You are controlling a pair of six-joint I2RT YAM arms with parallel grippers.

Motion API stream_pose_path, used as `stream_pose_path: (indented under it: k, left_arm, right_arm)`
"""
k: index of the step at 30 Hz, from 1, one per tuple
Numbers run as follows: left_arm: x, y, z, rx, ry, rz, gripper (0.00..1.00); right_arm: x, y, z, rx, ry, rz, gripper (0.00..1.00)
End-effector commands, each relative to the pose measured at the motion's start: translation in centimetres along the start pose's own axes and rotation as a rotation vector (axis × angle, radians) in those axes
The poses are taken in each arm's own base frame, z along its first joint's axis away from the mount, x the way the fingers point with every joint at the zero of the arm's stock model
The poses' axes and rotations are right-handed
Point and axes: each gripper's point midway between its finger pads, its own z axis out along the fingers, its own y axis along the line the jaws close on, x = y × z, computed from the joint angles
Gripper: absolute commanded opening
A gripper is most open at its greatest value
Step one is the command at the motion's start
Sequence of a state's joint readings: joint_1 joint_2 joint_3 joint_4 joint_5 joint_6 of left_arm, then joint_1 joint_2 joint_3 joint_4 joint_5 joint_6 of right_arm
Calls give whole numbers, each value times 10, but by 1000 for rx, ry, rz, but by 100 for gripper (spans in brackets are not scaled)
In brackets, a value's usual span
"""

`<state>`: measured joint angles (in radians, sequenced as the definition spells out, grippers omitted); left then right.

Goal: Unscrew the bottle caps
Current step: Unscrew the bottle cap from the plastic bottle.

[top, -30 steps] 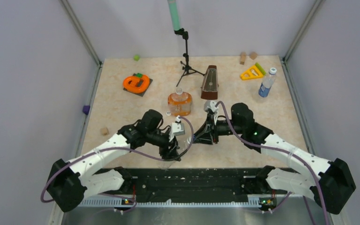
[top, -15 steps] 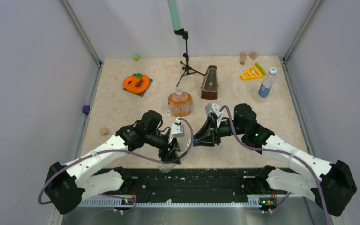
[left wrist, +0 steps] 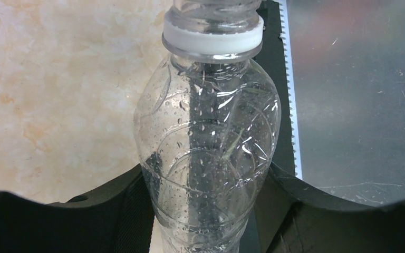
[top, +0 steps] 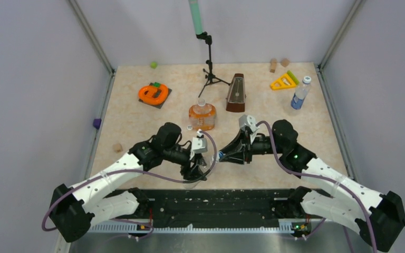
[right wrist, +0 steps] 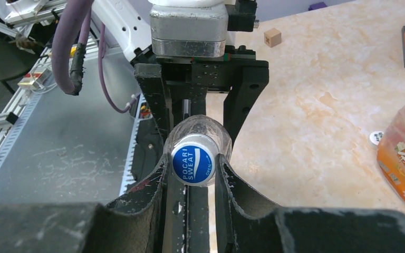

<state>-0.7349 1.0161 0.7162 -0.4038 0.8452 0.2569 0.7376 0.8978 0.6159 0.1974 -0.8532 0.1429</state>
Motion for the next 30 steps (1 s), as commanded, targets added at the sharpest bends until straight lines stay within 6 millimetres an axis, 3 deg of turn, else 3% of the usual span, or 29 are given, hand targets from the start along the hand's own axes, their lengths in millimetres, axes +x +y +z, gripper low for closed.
stream_pose_path:
  k: [1, 4, 10, 16, 23, 26, 30]
  left_arm:
    - [-33, 15, -5, -82, -95, 84, 0]
    - [-36, 10, -5, -49, -106, 91, 0]
    - [-37, 16, -6, -90, -108, 94, 0]
    - [-38, 45, -20, -314, -148, 96, 0]
    - [-39, 65, -42, -514, -222, 117, 0]
    - [-41, 73, -56, -608, -249, 108, 0]
    - [-49, 73, -73, -686, -324, 142, 0]
  right_arm:
    - [-3, 17, -1, -52, -4, 19, 0]
    - [-5, 27, -3, -105, -13, -5, 0]
    - [-11, 23, -4, -67, -32, -10, 0]
    - [-27, 1, -9, 102, -98, 8, 0]
    - [-41, -2, -15, 163, -154, 9, 0]
    - [-40, -21, -20, 276, -165, 46, 0]
    - [-27, -74, -39, 608, -138, 176, 0]
